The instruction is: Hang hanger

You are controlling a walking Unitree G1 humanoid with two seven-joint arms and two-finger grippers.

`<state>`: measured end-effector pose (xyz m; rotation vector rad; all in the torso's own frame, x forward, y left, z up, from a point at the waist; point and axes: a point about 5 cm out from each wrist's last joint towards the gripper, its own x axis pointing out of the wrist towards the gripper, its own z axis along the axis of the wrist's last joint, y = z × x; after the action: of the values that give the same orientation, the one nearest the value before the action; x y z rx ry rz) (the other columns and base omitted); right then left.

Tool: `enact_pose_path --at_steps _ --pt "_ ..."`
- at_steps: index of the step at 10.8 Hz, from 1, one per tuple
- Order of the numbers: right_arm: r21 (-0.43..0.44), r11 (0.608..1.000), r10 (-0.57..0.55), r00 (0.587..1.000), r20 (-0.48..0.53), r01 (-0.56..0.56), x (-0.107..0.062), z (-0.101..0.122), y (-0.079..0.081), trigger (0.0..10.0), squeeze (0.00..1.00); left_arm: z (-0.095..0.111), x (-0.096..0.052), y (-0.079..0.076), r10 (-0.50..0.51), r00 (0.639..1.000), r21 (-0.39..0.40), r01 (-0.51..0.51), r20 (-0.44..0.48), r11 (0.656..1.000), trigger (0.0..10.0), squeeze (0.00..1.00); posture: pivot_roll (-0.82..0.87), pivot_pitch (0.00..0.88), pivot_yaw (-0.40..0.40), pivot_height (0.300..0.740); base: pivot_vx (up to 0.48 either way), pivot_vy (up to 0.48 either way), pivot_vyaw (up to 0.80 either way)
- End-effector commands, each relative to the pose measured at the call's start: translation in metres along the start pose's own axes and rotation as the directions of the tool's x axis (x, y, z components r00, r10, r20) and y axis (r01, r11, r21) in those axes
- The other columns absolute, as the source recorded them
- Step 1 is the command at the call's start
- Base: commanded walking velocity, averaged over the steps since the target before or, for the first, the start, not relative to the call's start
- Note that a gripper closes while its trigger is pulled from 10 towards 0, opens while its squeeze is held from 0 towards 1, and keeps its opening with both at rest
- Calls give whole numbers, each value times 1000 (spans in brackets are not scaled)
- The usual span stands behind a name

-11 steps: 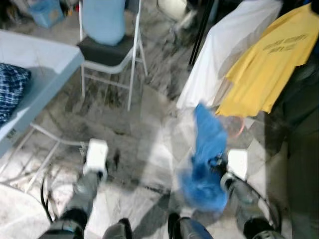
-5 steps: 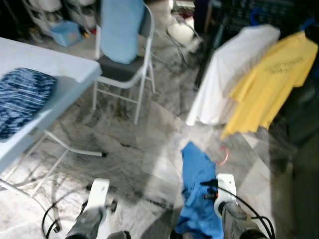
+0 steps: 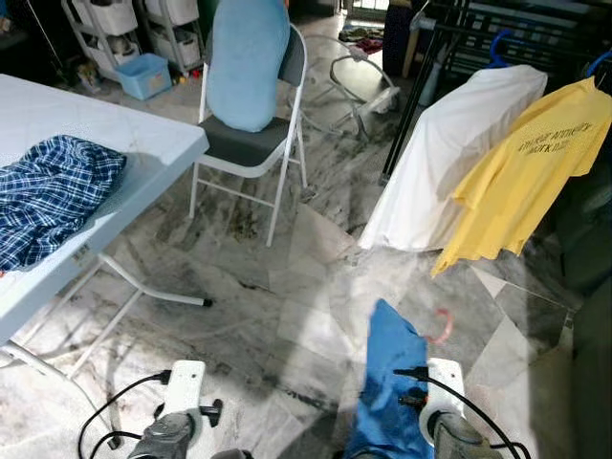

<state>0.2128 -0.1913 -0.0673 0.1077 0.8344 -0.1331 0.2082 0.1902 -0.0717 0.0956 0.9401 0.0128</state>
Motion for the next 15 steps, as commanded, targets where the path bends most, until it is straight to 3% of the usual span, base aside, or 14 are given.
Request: enact_pose_path --at_steps 1,8,11,12,13,15 --pt "31 999 -19 1000 -18 19 -1 -5 -3 10000 0 -1 0 1 -7 1000 16 7 -12 1000 10000 0 -50 51 16 740 0 0 0" --pt "111 990 -85 995 -49 90 -7 -25 -13 10000 0 -12 -3 6 -74 996 149 81 -48 986 10000 0 -117 70 66 740 0 0 0" --pt "101 990 -90 995 -48 94 -8 -27 -15 10000 0 -9 -3 8 -119 992 150 123 -38 981 10000 0 -124 76 65 740 0 0 0" --pt "99 991 -86 995 -50 91 -8 -27 -15 10000 0 -9 -3 6 -126 991 162 131 -41 978 10000 0 -125 78 63 740 0 0 0" --pt "84 993 -80 996 -49 84 -8 -26 -14 10000 0 -6 -1 -7 -140 990 167 144 -33 975 10000 0 -124 80 62 740 0 0 -775" --pt "84 993 -79 996 -52 83 -8 -27 -14 10000 0 -5 -1 -9 -150 988 168 153 -33 974 10000 0 -121 81 59 740 0 0 -769"
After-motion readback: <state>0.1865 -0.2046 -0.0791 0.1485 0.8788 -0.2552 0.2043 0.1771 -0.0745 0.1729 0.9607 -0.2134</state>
